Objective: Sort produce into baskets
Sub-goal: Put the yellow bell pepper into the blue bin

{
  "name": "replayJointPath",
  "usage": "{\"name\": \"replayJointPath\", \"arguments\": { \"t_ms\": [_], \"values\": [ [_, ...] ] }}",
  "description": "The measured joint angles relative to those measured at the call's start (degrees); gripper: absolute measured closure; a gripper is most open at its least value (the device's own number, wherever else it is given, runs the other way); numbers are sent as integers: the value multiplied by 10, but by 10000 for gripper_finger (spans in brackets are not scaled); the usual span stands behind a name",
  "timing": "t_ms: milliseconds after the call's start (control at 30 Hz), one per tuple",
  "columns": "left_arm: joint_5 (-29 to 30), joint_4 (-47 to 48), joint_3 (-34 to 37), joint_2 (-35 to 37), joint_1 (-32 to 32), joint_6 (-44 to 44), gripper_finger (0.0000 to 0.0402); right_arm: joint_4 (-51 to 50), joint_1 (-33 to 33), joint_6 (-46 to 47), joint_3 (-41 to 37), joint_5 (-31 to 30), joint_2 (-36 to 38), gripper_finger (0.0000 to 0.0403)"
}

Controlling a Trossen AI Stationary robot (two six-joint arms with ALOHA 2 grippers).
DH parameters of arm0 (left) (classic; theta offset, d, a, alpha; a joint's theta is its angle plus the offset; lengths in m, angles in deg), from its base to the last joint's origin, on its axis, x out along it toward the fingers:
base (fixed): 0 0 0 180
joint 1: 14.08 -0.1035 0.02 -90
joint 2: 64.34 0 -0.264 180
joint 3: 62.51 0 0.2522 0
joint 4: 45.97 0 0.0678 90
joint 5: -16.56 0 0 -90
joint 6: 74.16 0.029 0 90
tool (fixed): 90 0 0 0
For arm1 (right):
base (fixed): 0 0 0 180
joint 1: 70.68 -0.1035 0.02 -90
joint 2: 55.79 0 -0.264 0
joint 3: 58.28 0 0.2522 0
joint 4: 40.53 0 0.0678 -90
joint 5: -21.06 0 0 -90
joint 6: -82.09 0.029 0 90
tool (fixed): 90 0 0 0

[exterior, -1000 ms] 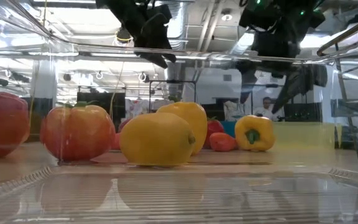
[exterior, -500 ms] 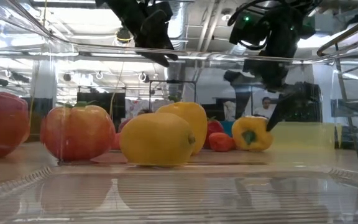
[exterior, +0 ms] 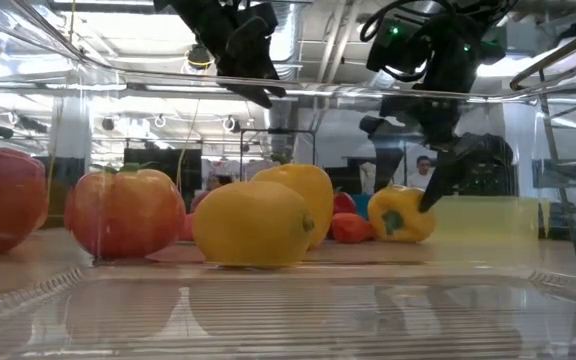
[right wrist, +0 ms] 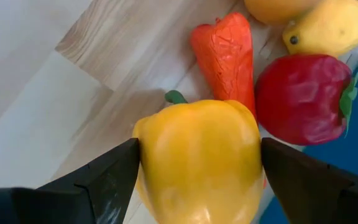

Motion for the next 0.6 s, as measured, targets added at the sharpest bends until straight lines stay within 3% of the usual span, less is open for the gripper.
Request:
{"name": "replayJointPath", "arguments": {
  "t_ms": [267,600],
  "values": [
    [-1,0,0,0,0,-16,10,-5,0,26,0,-1,0,89],
    [0,6,0,0,0,-29,10,-5,-2,32,0,-1,3,95]
  ]
}}
